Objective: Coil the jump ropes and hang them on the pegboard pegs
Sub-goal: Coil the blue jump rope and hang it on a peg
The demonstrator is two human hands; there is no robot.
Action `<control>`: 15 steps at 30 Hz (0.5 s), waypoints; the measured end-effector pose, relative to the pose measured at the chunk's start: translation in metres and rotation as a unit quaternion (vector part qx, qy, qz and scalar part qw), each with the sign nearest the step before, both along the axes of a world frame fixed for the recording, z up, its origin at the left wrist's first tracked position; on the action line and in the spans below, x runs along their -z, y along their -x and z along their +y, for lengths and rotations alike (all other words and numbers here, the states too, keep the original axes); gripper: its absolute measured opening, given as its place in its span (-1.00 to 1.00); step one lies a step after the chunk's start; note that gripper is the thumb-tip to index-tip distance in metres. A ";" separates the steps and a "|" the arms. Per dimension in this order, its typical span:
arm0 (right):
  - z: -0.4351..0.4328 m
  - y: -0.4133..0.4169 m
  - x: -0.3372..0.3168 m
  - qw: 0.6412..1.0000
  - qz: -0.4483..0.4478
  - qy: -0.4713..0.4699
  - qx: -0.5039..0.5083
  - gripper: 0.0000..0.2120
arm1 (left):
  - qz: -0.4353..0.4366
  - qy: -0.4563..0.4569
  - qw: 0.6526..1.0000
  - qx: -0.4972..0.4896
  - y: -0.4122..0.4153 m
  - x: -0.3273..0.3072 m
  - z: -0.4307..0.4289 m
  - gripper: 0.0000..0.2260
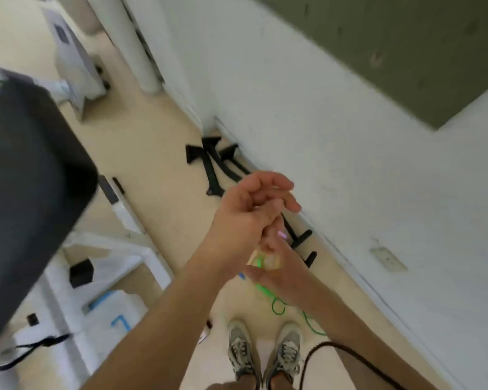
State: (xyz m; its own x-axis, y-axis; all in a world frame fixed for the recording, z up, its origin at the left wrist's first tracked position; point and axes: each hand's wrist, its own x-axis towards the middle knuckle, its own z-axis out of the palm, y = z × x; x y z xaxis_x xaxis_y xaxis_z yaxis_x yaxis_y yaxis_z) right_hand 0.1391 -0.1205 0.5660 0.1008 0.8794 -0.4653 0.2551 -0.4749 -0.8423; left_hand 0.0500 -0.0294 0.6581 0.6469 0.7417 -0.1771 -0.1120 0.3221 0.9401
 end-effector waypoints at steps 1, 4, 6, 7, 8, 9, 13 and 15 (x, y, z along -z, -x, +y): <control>0.002 -0.001 -0.036 1.000 -0.017 -0.024 0.007 -0.71 | -0.030 -0.015 0.999 0.009 -0.002 -0.044 0.001 -0.80; 0.004 0.001 -0.133 0.997 -0.028 -0.067 0.012 -0.83 | -0.110 -0.073 0.991 0.002 0.001 -0.165 0.002 -0.80; -0.001 -0.001 -0.180 0.996 -0.045 -0.082 0.003 -0.75 | -0.149 -0.133 0.980 -0.004 0.005 -0.232 0.003 -0.80; -0.006 -0.003 -0.200 0.995 -0.060 -0.083 0.003 -0.73 | -0.163 -0.164 0.973 -0.006 0.007 -0.260 0.003 -0.80; -0.012 -0.005 -0.215 0.994 -0.068 -0.085 0.016 -0.71 | -0.173 -0.190 0.966 -0.004 0.009 -0.286 0.002 -0.80; -0.018 -0.008 -0.228 0.993 -0.080 -0.077 0.037 -0.71 | -0.177 -0.213 0.961 0.002 0.011 -0.307 0.001 -0.81; -0.030 -0.013 -0.295 0.972 -0.070 -0.164 0.151 -0.78 | -0.120 -0.281 0.952 -0.015 0.012 -0.345 -0.004 -0.77; -0.029 -0.017 -0.338 0.943 -0.005 -0.229 0.240 -0.81 | -0.091 -0.247 0.964 -0.041 0.013 -0.336 -0.011 -0.64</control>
State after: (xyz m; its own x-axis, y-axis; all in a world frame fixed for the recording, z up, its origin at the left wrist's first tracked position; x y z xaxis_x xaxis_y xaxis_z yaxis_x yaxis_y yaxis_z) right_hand 0.1559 -0.1496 0.9036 0.5403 0.8403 -0.0438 0.1127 -0.1239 -0.9859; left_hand 0.0374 -0.0405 0.9937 0.5689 0.7567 0.3221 -0.2954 -0.1774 0.9387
